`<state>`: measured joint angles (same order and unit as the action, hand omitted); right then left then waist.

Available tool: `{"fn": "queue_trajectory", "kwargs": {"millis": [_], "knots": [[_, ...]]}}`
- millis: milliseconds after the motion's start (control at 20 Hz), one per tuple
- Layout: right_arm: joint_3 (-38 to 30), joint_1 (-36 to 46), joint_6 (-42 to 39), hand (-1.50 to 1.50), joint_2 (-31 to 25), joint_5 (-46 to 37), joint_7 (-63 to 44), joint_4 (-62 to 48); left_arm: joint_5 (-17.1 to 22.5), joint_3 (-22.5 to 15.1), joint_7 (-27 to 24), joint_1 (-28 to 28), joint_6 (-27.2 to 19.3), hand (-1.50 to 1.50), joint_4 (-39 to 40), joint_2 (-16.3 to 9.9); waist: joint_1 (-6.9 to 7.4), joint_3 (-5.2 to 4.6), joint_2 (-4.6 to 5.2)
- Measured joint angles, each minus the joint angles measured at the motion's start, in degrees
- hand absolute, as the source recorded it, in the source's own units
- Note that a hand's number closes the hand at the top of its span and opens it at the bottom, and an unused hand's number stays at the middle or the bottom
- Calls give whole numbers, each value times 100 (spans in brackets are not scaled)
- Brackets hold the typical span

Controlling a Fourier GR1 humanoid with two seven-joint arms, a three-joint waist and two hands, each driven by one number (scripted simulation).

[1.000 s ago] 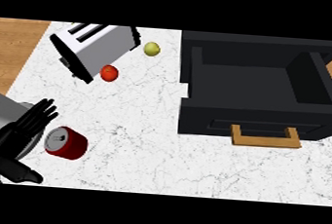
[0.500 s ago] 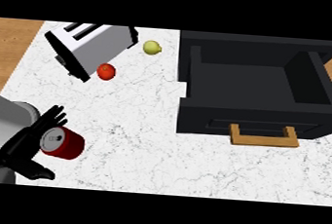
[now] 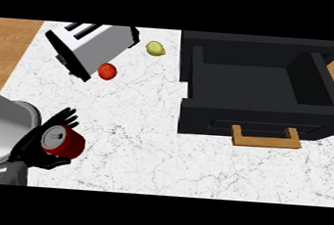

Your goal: Pick up the can, place it into the drawer and close the drawer

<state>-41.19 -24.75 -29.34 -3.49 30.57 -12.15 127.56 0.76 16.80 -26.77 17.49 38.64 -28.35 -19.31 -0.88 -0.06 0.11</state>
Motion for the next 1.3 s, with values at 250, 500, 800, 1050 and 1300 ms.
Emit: {"fn": "queue_trajectory", "kwargs": {"millis": [250,500,800,1050,1300], "knots": [[-18,62,-72,-150,53,-34,-26,-85,74,-77,112,166,202,150,192,84,19,5,-8],[-92,69,-33,-150,29,126,-163,-8,223,-164,286,351,453,150,40,188,29,2,-11],[-141,43,-18,-150,108,184,-224,66,663,136,327,375,-383,150,-390,791,71,7,-27],[-100,-14,36,-150,259,117,-216,174,994,405,212,460,-1698,150,-923,1475,101,12,-43],[-51,-76,98,-150,284,117,-216,303,1384,-103,654,478,-2607,150,-1909,1793,89,12,-47]]}}
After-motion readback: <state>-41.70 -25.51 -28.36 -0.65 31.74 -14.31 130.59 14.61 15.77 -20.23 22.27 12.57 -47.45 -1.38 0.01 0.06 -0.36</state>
